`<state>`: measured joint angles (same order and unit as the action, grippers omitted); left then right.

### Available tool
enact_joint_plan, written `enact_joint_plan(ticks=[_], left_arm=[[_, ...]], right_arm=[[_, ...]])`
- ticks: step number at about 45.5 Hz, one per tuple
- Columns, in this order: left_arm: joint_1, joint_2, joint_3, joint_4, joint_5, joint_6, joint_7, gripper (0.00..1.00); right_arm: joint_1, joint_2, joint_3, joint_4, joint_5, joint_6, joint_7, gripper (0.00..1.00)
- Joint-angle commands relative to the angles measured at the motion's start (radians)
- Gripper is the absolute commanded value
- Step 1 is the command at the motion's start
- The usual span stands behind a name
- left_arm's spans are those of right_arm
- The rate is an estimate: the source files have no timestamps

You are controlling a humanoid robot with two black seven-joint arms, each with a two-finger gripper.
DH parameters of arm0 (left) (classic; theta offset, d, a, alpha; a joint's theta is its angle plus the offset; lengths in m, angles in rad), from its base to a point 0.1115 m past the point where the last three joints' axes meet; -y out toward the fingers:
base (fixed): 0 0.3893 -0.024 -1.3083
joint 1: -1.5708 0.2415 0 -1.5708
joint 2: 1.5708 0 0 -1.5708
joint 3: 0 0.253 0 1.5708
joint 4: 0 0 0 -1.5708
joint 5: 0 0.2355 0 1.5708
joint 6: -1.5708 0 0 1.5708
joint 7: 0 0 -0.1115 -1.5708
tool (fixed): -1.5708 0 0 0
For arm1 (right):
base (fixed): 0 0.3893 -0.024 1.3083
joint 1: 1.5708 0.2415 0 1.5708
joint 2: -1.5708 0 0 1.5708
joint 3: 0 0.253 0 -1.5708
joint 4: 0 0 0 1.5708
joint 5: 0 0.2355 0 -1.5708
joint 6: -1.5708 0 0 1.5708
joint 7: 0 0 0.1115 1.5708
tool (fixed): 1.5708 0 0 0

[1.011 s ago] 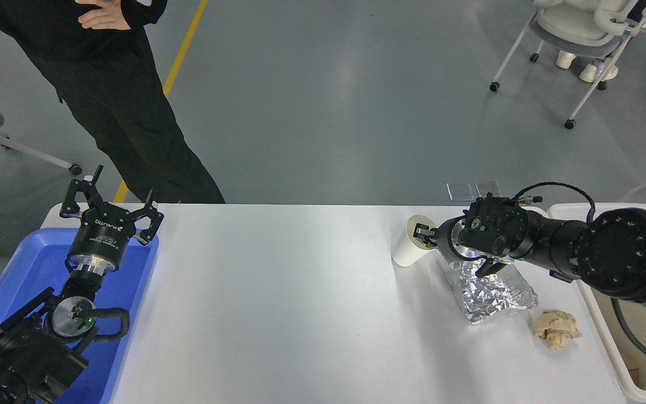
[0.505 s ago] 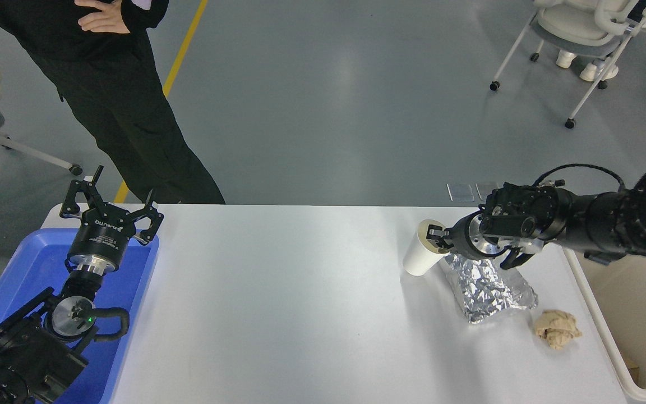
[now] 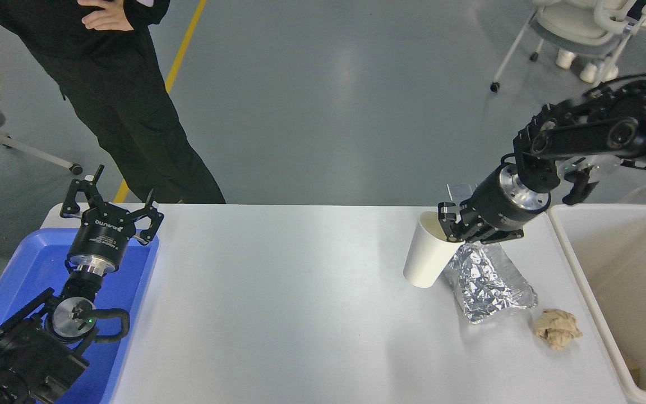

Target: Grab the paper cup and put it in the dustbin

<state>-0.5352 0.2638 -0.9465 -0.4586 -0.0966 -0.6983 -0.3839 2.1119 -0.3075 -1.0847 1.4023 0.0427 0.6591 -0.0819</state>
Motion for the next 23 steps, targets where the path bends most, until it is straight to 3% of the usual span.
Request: enact_joint_plan(ticks=[1, 23], left_arm=[[0.000, 0.000, 0.000, 0.000, 0.000, 0.000, -0.001, 1.00], [0.000, 0.000, 0.000, 0.000, 0.000, 0.000, -0.003, 1.00]], right_arm=[[0.227, -0.061, -0.052, 0.127, 0.048, 0.093, 0.001, 0.00], [0.428, -0.064, -0.170, 0.145, 0.128, 0.071, -0.001, 0.00]])
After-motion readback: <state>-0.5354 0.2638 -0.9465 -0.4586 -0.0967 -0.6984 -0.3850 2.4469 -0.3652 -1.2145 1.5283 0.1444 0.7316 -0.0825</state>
